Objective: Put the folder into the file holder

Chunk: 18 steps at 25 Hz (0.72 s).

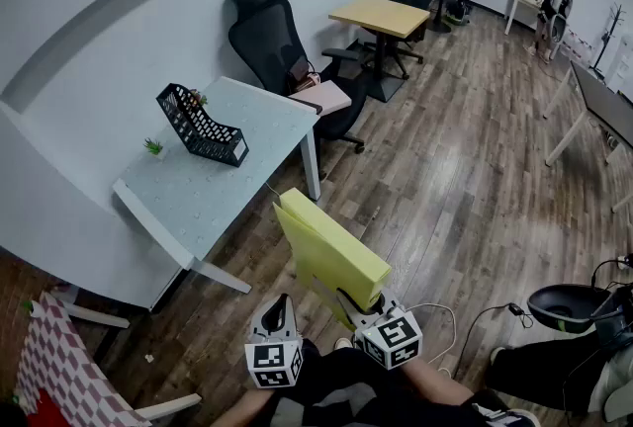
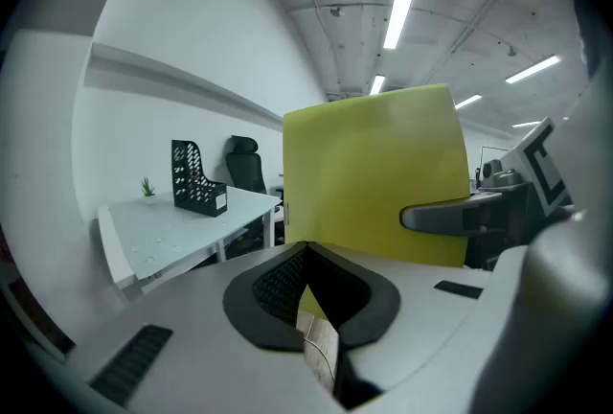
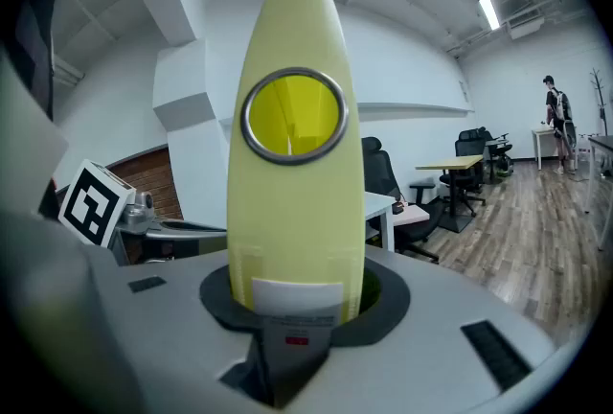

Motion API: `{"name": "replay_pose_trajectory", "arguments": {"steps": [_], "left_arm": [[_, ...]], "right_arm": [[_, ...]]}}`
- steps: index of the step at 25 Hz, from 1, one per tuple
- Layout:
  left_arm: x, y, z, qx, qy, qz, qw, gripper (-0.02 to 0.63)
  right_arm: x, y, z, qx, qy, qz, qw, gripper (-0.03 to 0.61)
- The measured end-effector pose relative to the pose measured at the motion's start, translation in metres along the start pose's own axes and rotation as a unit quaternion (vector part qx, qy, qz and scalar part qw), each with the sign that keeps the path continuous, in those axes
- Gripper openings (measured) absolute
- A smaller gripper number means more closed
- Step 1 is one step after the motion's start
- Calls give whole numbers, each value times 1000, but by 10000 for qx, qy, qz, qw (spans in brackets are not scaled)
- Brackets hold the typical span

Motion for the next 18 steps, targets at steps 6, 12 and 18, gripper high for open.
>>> {"name": "replay_pose_trajectory", "arguments": {"steps": [6,12,18], "left_arm": [[0,0,-5,-48,-49,52,10000,5],[-1,-1,-13,-99,-90,60,9999,5],[0,0,-19,-99,-111,70,9999,5]], "right_arm": [[1,4,-2,-21,-17,23,10000,137],[-3,10,-5,-2,-38,44,10000,135],[-5,15,-5,36,-52,99,9999,133]]}}
Point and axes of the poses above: the fingertips, and each gripper's own axes: y forward along the fingers, z to its right, x out of its underside, the point moved 7 cm from there along -y, backward along the fingers, and after that the axes turned 9 degrees about -x, right-handed, at the moved point
